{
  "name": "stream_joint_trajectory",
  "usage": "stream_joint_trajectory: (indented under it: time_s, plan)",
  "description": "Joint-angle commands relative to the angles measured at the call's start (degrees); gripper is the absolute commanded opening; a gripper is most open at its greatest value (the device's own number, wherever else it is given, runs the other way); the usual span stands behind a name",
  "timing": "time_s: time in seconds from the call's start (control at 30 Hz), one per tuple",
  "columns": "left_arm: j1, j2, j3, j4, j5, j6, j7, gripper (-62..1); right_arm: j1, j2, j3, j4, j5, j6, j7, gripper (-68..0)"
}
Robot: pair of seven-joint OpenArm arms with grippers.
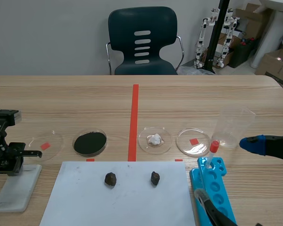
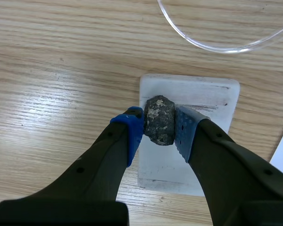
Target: Rub the mineral on the streak plate
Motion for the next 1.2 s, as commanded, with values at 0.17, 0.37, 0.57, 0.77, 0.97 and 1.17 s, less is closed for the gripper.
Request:
stream_joint_trajectory:
  time_s: [0.17, 0.37, 0.57, 0.77, 0.97, 1.17]
  plan:
    - [0.3, -0.2, -0.1, -0.2, -10.6, -4.0, -0.5, -51.9, 0.3, 0.0, 0.3, 0.2, 0.3, -0.2, 0.7, -3.7]
    - [0.3, -0.3, -0.1, -0.2, -10.2, -4.0, -0.5, -51.9, 0.3, 0.0, 0.3, 0.2, 0.3, -0.2, 0.7, -3.7]
    - [0.3, -0.3, -0.1, -0.2, -1.6, -1.8, -0.3, -51.9, 0.3, 0.0, 0.3, 0.2, 0.3, -0.2, 0.7, -3.7]
    - [0.3, -0.3, -0.1, -0.2, 4.7, 1.2, -0.1, -51.9, 0.3, 0.0, 0.3, 0.2, 0.3, -0.2, 0.7, -3.7]
    - [0.3, -0.3, -0.1, -0.2, 8.3, 2.5, -0.1, -51.9, 0.3, 0.0, 0.3, 0.2, 0.3, -0.2, 0.7, -3.7]
    - [0.4, -0.3, -0.6, 0.9, 8.3, 2.5, -0.5, -51.9, 0.3, 0.0, 0.3, 0.2, 0.3, -0.2, 0.7, -3.7]
